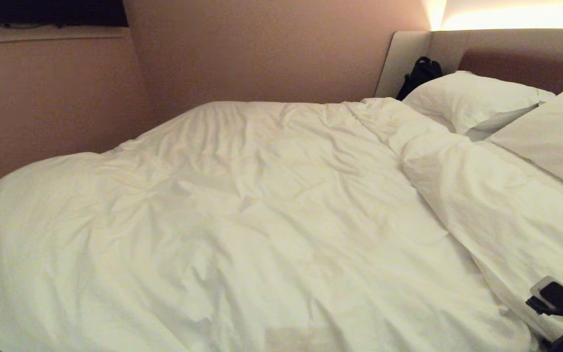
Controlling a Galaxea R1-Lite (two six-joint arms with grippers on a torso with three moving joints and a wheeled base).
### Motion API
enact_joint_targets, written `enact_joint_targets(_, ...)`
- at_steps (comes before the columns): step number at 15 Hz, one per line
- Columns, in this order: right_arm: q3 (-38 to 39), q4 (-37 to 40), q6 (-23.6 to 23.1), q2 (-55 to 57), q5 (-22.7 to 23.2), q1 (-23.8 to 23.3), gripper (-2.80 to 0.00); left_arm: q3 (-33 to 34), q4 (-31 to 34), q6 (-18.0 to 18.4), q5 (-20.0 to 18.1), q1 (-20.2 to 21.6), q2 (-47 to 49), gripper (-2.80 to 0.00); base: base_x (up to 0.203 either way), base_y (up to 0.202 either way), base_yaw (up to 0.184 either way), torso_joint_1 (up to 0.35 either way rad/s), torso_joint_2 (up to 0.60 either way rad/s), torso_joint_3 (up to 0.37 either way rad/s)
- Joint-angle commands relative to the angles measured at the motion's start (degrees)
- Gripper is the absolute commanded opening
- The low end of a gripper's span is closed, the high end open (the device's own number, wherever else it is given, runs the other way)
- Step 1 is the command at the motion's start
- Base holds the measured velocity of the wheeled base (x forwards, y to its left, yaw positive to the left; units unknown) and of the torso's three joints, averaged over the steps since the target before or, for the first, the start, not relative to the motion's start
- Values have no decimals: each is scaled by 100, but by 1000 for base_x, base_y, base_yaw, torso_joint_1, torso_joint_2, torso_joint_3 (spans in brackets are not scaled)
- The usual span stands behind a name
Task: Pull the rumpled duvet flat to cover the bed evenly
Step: Flatten the corners of the folded blanket
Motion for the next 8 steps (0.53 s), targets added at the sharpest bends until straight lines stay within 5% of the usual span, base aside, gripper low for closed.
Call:
enact_joint_targets(1,-42,-34,-29,-10,-21,-24,0,0,-5,0,3,0,0,-280,0,0,0,0,0,0)
enact_joint_targets(8,-98,-25,-29,171,-191,-28,0,0,-5,0,3,0,0,-280,0,0,0,0,0,0)
